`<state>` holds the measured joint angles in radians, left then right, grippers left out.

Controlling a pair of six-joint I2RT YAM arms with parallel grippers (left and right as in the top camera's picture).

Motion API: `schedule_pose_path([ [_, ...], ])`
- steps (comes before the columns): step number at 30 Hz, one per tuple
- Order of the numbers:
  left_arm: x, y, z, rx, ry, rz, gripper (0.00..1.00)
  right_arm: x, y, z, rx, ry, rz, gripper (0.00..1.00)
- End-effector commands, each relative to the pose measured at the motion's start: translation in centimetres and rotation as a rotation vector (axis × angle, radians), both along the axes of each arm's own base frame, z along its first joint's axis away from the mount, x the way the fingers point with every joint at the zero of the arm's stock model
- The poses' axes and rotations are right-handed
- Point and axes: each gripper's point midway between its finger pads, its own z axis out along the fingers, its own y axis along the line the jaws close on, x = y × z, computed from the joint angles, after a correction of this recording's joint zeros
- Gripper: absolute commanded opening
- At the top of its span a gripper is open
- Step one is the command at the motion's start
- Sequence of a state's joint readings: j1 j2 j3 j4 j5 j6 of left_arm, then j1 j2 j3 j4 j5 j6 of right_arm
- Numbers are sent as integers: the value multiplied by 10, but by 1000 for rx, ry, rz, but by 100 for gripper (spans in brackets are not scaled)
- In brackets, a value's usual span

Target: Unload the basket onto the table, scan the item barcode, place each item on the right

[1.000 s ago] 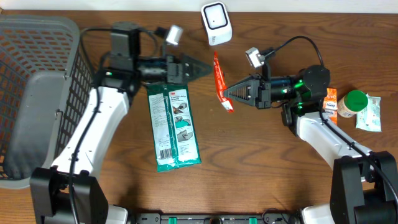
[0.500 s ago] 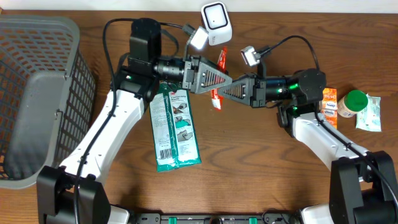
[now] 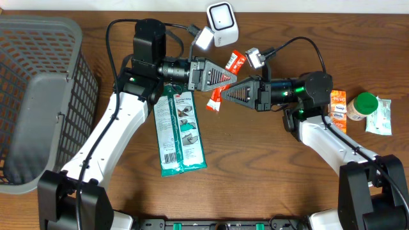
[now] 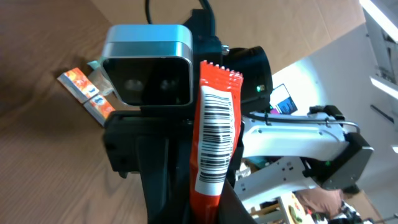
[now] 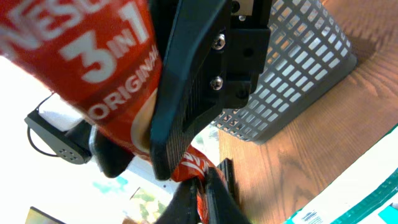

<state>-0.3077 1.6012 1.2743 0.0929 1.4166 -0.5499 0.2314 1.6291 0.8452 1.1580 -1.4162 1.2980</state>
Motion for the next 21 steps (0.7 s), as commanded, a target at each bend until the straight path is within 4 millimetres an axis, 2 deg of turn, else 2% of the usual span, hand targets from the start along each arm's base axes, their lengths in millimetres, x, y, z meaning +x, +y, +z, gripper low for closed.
schedule_pose_path([
  [1, 6, 0, 0, 11, -21, 40, 8, 7, -8, 7, 12, -45, -42, 16],
  [5, 17, 2, -19, 79, 1, 123, 8, 10, -23, 4, -4, -88, -46, 29],
  [10, 43, 22, -85, 349, 120, 376, 8, 6, -44, -4, -40, -147, -9, 40],
  [11, 46, 27, -99, 413, 144, 424, 8, 8, -48, -6, -42, -136, -20, 52],
  [15, 44, 30, -140, 580, 179, 504, 8, 12, -57, -18, -47, -106, -50, 51],
  [17, 42, 24, -159, 643, 175, 514, 8, 14, -61, -27, -49, -80, -61, 47],
  [21, 41, 5, -196, 743, 154, 513, 8, 16, -62, -48, -55, -26, -66, 46],
])
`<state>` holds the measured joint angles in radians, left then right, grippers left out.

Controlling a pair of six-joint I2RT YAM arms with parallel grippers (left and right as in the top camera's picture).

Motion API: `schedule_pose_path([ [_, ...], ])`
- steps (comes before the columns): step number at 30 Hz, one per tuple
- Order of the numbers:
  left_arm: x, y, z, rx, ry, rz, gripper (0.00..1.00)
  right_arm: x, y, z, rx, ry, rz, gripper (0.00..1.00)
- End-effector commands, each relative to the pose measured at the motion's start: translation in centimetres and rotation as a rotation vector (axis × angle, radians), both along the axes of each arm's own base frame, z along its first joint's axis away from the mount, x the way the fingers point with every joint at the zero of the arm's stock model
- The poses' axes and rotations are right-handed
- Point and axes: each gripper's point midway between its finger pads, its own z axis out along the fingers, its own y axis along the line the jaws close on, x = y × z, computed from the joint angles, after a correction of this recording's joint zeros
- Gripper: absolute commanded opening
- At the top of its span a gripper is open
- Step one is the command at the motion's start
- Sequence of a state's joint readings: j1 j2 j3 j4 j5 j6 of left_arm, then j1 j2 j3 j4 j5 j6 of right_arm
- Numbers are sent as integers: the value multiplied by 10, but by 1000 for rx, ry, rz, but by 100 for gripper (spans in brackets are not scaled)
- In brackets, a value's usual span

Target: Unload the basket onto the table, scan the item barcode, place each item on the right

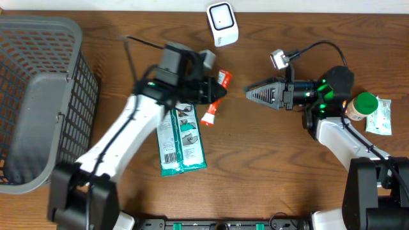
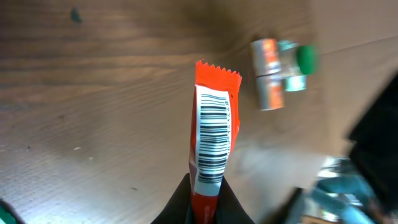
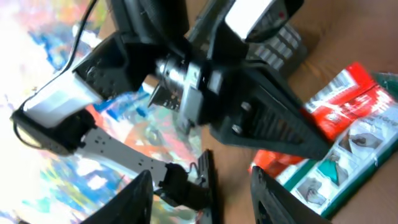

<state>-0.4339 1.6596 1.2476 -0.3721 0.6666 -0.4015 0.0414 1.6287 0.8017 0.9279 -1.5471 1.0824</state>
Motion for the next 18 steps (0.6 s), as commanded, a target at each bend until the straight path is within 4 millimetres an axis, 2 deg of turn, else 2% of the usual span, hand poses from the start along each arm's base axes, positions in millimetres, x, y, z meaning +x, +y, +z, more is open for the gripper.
schedule_pose_path([
  [1, 6, -9, -54, 158, -11, 21, 8, -3, -3, -15, -2, -60, 0, 46],
  [5, 7, -32, -87, 151, 35, 16, 8, 1, -4, -40, -24, 23, -59, 41],
  [6, 9, -35, -93, 147, 46, 24, 8, 4, -4, -49, -41, 50, -92, 39],
  [7, 12, -39, -106, 142, 58, 32, 8, 9, -6, -67, -81, 88, -156, 36],
  [12, 14, -40, -128, 159, 82, 29, 9, 20, -18, -120, -269, 178, -323, 34],
  [13, 13, -40, -131, 163, 88, 29, 14, 21, -21, -129, -307, 197, -349, 34],
  [14, 13, -39, -134, 167, 93, 29, 24, 21, -24, -135, -335, 212, -367, 34],
  [17, 12, -39, -139, 175, 101, 26, 34, 22, -25, -139, -355, 223, -384, 33],
  [18, 12, -38, -140, 178, 101, 28, 46, 22, -25, -139, -355, 222, -384, 33],
])
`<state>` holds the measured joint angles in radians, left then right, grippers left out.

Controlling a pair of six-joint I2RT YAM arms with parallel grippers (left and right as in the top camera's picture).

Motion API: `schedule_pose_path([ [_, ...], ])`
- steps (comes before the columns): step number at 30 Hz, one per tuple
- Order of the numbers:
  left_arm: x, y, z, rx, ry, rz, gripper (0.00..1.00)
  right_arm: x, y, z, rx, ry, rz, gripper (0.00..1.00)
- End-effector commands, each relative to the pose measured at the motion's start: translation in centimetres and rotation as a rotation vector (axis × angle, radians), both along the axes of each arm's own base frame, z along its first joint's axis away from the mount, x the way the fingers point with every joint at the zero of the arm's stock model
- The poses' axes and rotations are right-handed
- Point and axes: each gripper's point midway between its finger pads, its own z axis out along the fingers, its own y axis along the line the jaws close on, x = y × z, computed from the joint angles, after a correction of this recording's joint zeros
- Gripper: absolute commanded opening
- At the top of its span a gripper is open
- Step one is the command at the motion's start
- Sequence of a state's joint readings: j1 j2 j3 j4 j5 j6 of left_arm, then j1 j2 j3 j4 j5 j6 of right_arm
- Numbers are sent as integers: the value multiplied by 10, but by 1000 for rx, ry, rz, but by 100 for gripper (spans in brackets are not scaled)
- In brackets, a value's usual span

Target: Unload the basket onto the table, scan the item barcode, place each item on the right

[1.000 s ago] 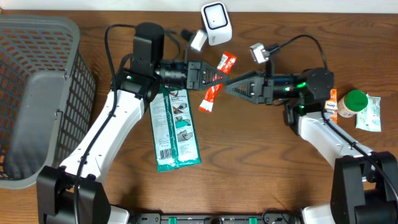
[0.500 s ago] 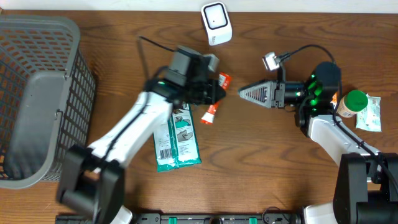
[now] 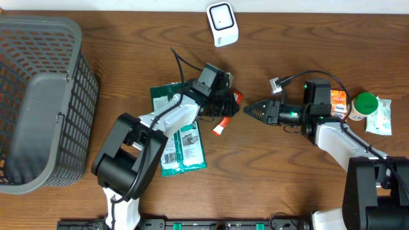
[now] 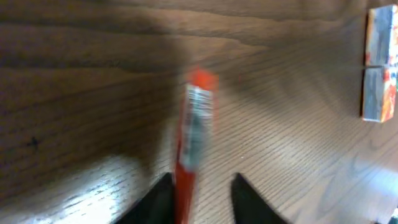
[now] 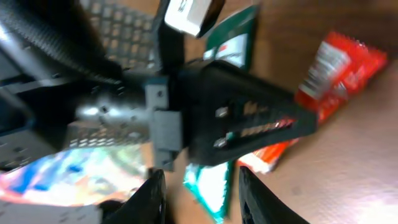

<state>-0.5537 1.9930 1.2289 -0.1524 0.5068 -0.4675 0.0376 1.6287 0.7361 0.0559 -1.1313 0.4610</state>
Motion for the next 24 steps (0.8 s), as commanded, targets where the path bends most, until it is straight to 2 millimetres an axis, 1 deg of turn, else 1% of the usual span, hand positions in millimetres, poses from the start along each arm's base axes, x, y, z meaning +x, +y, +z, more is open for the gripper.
schedule_pose_path([
  [1, 2, 4, -8, 27, -3, 13, 53, 9, -8, -9, -90, -80, -35, 33],
  [3, 5, 6, -9, 46, -30, 6, 64, 10, -10, -12, -107, -75, -46, 33],
  [5, 10, 6, -7, 50, -73, -19, 69, 12, -12, -17, -136, -63, -63, 33],
  [7, 17, 5, -1, 40, -112, -25, 72, 13, -15, -24, -173, -46, -85, 33],
  [9, 26, 11, 6, 49, -149, -1, 72, 14, -15, -27, -194, -45, -93, 33],
  [12, 42, 24, 25, 78, -216, 59, 73, 13, -12, -31, -216, -46, -93, 31],
  [14, 51, 33, 43, 80, -259, 94, 71, 13, -8, -32, -231, -49, -90, 25],
  [15, 55, 39, 55, 80, -281, 113, 62, 12, -6, -34, -239, -51, -87, 21],
  [17, 59, 55, 75, 95, -311, 159, 31, 12, 0, -37, -269, -49, -90, 12],
  [18, 60, 63, 82, 105, -317, 178, 20, 11, 5, -40, -284, -41, -92, 8],
  [19, 60, 73, 89, 119, -319, 200, 13, 10, 11, -41, -295, -38, -92, 5],
  [20, 59, 84, 93, 135, -314, 220, 11, 8, 18, -42, -307, -43, -86, 1],
  [22, 56, 102, 97, 170, -293, 253, 11, 5, 34, -46, -352, -57, -81, 1],
  [24, 51, 121, 94, 212, -257, 279, 12, 1, 44, -54, -418, -62, -94, 1],
])
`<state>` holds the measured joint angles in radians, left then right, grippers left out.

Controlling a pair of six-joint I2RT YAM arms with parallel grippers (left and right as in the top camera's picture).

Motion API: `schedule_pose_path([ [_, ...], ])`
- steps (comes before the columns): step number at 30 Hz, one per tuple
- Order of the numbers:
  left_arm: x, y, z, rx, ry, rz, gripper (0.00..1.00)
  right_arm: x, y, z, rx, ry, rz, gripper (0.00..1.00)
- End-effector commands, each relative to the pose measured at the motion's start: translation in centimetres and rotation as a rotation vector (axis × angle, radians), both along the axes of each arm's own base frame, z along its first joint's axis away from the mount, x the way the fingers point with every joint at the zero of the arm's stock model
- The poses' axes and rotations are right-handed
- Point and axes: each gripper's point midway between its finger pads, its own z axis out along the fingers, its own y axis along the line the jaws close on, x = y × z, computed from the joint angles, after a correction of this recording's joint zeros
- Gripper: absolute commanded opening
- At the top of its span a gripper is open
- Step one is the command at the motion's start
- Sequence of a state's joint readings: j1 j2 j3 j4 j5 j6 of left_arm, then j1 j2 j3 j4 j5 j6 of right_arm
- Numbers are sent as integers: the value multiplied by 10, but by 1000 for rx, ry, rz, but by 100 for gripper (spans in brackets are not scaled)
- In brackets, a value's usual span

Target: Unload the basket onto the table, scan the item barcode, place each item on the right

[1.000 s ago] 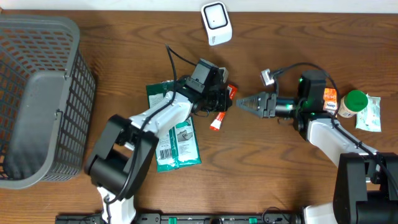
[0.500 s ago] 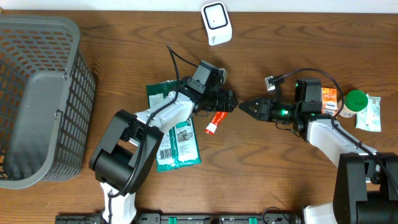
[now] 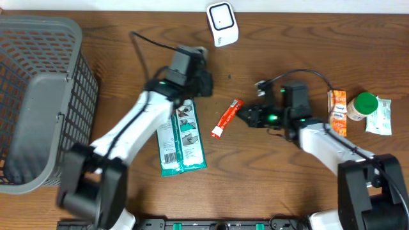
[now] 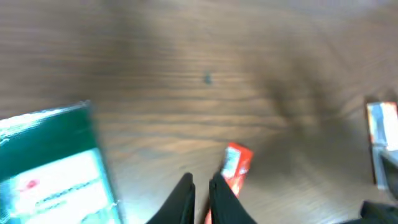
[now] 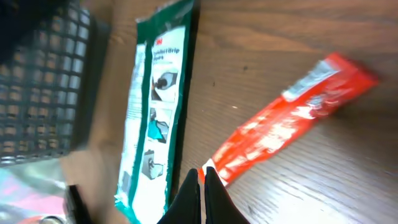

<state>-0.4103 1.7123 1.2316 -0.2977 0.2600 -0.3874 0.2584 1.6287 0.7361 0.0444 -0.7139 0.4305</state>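
Observation:
The red sachet (image 3: 227, 118) lies flat on the wooden table, slanting from upper right to lower left. In the left wrist view the red sachet (image 4: 235, 167) lies just beyond my left gripper (image 4: 200, 186), whose jaws are shut on nothing. From overhead the left gripper (image 3: 206, 88) hovers up and to the left of the sachet. My right gripper (image 3: 240, 114) is shut and empty, its tips close to the sachet's upper end. The right wrist view has the sachet (image 5: 292, 118) ahead of the right gripper (image 5: 200, 180). The white scanner (image 3: 222, 24) stands at the far edge.
A green-and-white package (image 3: 182, 137) lies left of the sachet. A grey mesh basket (image 3: 38, 96) fills the left side. An orange box (image 3: 337, 112), a green-capped bottle (image 3: 364, 105) and a white packet (image 3: 383, 115) sit at the right.
My left gripper has drawn back up and to the left of the sachet and shut empty. The right gripper has shut and moved left, closer to the sachet, which lies on the table.
Both grippers met below the scanner with the sachet between them, its barcode showing in the left wrist view. Then the left gripper alone held it and the right stood open, apart. Then the left was open low at the table. Now the sachet lies free.

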Motion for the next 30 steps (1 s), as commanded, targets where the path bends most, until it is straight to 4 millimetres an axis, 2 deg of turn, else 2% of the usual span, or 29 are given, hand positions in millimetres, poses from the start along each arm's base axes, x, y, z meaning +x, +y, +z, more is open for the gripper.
schedule_pose_path([
  [1, 0, 36, -4, 89, 31, 82, 12, -3, 14, -15, -136, -13, -57, 1],
  [5, -11, 80, -21, 188, 126, 169, 12, -15, 28, -26, -239, -28, -62, 1],
  [10, -12, 121, -28, 201, 192, 255, 12, -16, 28, -39, -376, -77, -134, 1],
  [13, -12, 133, -29, 202, 206, 284, 13, -15, 29, -49, -408, -84, -152, 1],
  [18, -13, 149, -31, 205, 227, 320, 13, -23, 24, -84, -448, 12, -164, 1],
  [20, -12, 155, -31, 203, 227, 337, 13, -27, 21, -91, -468, 35, -159, 1],
  [24, -9, 177, -30, 196, 230, 392, 13, -20, 11, -71, -488, -10, -165, 1],
  [28, -7, 198, -30, 189, 236, 445, 13, -18, -20, -45, -592, -52, -168, 1],
  [29, -6, 207, -29, 183, 235, 470, 13, -17, -30, -32, -608, -64, -180, 1],
  [30, -5, 210, -29, 181, 232, 478, 13, -16, -30, -25, -591, -76, -173, 1],
])
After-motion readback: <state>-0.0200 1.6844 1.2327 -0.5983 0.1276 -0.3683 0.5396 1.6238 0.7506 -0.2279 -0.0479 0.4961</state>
